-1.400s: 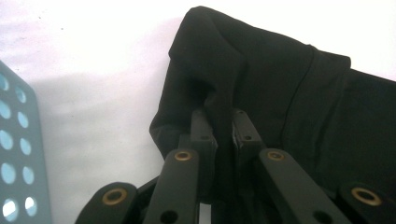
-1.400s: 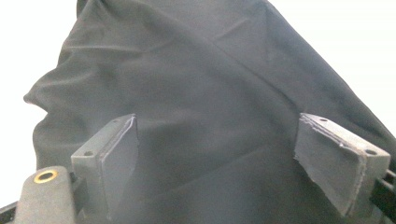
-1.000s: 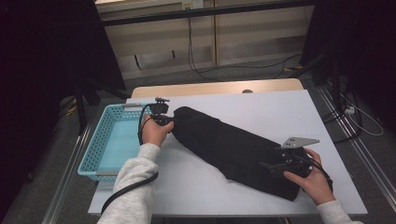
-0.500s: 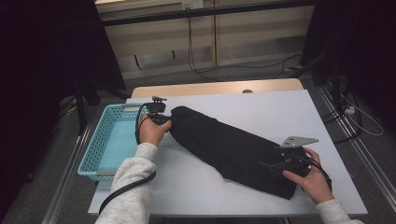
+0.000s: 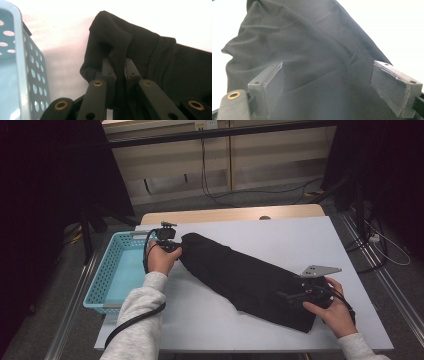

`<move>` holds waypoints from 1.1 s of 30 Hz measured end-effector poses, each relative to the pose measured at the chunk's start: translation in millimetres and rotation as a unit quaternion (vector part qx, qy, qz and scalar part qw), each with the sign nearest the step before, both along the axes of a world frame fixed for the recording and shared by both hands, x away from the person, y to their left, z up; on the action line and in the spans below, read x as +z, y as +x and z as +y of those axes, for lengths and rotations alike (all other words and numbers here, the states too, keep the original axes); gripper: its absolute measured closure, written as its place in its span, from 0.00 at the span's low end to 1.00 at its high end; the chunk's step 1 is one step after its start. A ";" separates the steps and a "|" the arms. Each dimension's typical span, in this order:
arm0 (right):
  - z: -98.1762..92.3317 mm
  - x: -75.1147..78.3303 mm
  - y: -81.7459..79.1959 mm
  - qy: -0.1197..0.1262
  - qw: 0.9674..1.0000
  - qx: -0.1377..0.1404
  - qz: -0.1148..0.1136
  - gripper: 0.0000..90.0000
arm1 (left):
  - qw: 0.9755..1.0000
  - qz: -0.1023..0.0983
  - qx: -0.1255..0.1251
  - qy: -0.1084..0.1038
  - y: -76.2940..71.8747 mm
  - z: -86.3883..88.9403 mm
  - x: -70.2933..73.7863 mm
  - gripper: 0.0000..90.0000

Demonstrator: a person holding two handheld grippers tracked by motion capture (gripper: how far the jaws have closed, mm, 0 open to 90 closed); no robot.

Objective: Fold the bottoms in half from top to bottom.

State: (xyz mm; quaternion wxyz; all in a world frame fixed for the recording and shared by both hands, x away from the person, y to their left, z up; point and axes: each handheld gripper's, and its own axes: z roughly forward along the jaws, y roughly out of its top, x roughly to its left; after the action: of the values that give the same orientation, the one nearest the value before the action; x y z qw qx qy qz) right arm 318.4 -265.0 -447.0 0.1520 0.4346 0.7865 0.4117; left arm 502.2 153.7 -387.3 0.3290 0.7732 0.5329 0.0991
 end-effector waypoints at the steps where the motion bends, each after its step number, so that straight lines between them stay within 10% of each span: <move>1: 0.0 0.0 0.0 0.000 1.000 0.000 0.000 0.14 | 1.000 0.000 0.000 0.000 0.0 0.0 0.0 0.92; 15: -4.8 1.8 -1.7 0.009 1.000 -0.011 -0.007 0.14 | 1.000 -0.014 -0.011 0.001 0.5 -7.4 21.6 0.92; 33: -1.7 1.4 3.6 0.004 1.000 -0.014 -0.005 0.14 | 0.996 -0.008 -0.079 -0.032 -32.3 -36.5 3.1 0.92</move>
State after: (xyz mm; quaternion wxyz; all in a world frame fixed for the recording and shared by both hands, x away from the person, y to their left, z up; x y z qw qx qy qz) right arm 322.0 -266.7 -445.6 0.1602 0.4436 0.7782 0.4147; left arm 469.9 117.2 -384.3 0.3646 0.8012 0.4704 0.0622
